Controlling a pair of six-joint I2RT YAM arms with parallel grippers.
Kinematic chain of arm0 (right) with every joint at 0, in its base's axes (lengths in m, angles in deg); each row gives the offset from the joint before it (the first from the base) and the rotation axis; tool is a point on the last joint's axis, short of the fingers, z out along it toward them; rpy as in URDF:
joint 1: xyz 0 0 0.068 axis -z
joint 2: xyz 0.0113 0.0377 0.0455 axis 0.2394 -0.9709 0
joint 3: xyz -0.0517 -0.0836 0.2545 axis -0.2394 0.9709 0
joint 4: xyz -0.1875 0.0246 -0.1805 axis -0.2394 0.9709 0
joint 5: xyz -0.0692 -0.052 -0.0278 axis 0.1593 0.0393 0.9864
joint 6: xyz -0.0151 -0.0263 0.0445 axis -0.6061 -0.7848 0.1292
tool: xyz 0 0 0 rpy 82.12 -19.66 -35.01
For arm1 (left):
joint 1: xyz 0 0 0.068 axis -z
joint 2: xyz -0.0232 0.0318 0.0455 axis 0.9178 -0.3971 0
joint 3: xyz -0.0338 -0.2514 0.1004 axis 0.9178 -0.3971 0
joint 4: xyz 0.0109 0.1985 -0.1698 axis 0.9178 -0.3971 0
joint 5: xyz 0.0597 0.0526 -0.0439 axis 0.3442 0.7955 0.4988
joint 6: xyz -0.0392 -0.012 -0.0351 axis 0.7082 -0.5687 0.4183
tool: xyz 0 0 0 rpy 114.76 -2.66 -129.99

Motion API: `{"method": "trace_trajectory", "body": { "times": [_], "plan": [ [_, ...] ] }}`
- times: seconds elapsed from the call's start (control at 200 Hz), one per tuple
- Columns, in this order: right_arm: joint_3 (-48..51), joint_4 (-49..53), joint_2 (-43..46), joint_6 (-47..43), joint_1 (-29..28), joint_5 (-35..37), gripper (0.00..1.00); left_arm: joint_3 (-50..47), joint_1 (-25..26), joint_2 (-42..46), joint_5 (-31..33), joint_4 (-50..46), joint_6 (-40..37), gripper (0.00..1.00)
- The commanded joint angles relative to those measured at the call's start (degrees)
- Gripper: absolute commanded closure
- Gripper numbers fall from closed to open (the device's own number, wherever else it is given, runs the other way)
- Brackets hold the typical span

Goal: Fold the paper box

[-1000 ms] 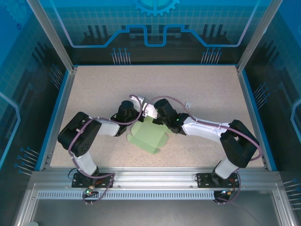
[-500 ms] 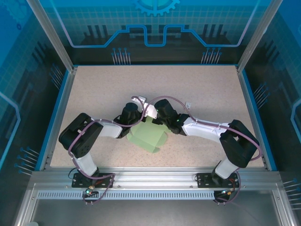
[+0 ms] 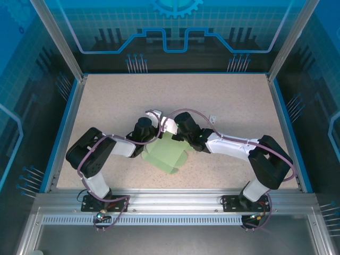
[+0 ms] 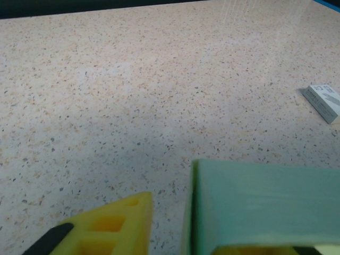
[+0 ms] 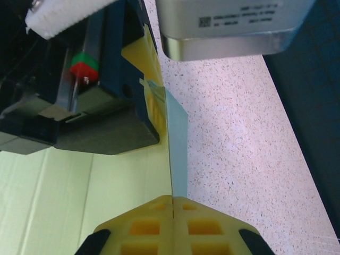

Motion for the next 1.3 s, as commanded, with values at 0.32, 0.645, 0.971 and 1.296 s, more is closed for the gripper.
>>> {"method": "trace_trajectory", "body": {
  "times": [0.32, 0.645, 0.971, 1.296],
  "plan": [
    [-0.75, 1.17, 1.33, -0.65, 0.16, 1.94, 1.0, -3.66, -1.22, 4.93, -4.87, 1.48, 2.7, 0.46],
    [-0.83, 1.22, 2.12, -1.03, 0.61, 1.74, 1.0, -5.34, -2.37, 4.48, -7.36, 0.52, 3.75, 0.5],
    [-0.96, 1.23, 2.29, -0.77, 0.34, -0.86, 1.0, -1.46, -4.69, -0.7, -11.93, 1.04, 4.76, 0.63],
    [-0.72, 1.35, 1.42, -1.97, 0.26, -0.36, 1.0, 0.33, -4.85, -3.2, -13.24, 2.38, 4.64, 0.86]
  ]
}}
